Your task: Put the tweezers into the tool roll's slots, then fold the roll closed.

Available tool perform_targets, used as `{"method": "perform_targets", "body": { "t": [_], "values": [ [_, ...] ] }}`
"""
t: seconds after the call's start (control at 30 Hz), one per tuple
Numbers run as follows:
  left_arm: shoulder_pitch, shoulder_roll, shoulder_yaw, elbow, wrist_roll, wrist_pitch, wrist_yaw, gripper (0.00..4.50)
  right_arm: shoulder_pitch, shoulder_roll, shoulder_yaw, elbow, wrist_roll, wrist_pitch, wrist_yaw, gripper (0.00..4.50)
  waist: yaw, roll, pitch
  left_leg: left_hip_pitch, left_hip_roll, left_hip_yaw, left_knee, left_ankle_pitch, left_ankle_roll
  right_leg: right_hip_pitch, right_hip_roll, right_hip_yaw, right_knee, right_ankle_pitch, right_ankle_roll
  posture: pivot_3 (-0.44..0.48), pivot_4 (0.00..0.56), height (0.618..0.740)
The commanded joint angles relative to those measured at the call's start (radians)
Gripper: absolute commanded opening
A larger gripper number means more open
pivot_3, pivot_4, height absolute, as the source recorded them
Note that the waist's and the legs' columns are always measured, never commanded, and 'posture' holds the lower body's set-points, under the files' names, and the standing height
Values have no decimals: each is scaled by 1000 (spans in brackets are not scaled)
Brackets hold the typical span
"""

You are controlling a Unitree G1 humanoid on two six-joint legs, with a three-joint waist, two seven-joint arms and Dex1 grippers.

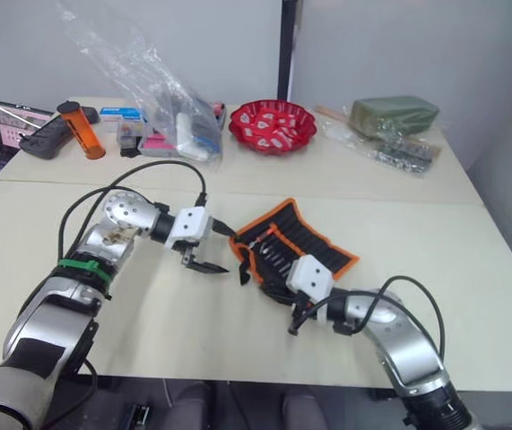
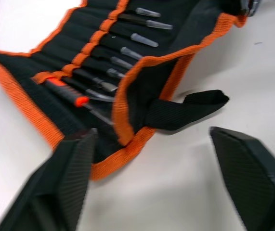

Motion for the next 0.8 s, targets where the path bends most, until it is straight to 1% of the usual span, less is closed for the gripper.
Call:
{"method": "perform_targets", "body": {
  "t": [0.03,0.13,0.17,0.27,0.43,0.53,0.6,0.7,0.8],
  "values": [
    [-55,-22,6,40,9,-60,-16,2340,8,-5,-16,-37,11,-6,-10,0,0,0,0,0,0,0,0,0,0,0,0,0,0,0,0,0,150,729],
    [-75,-41,9,77,20,-84,-15,1380,9,-4,-15,-34,10,-8,-12,0,0,0,0,0,0,0,0,0,0,0,0,0,0,0,0,0,150,729],
    [-81,-46,9,90,24,-91,-12,958,10,-4,-14,-33,10,-9,-12,0,0,0,0,0,0,0,0,0,0,0,0,0,0,0,0,0,150,729],
    [-94,-56,7,122,41,-120,-2,48,15,-5,-12,-25,6,-17,-15,0,-2,0,0,0,0,0,0,0,0,0,0,0,0,0,0,0,150,729],
    [-102,-70,9,146,60,-140,12,48,16,-3,-14,-11,5,-26,-15,0,-1,0,0,0,0,-1,0,0,0,0,0,0,0,0,0,0,150,729],
    [-92,-73,7,161,74,-122,32,48,24,0,-22,5,12,-38,-11,0,-1,0,0,0,0,-1,1,0,0,0,0,0,0,0,1,0,150,729],
    [-77,-60,1,166,91,-126,40,48,28,-5,-28,32,3,-61,-9,0,-1,0,0,0,0,-1,1,0,0,1,0,0,0,0,1,0,150,729],
    [-72,-40,22,160,87,-110,50,48,24,-9,-42,78,-3,-98,-5,0,-2,0,0,0,0,-1,1,0,0,1,0,0,0,0,1,0,150,729],
    [-72,-13,38,143,81,-79,64,48,-5,1,-52,163,-20,-160,-10,0,-5,0,0,1,0,-1,1,0,0,1,0,0,1,0,1,0,150,729]
  ]
}}
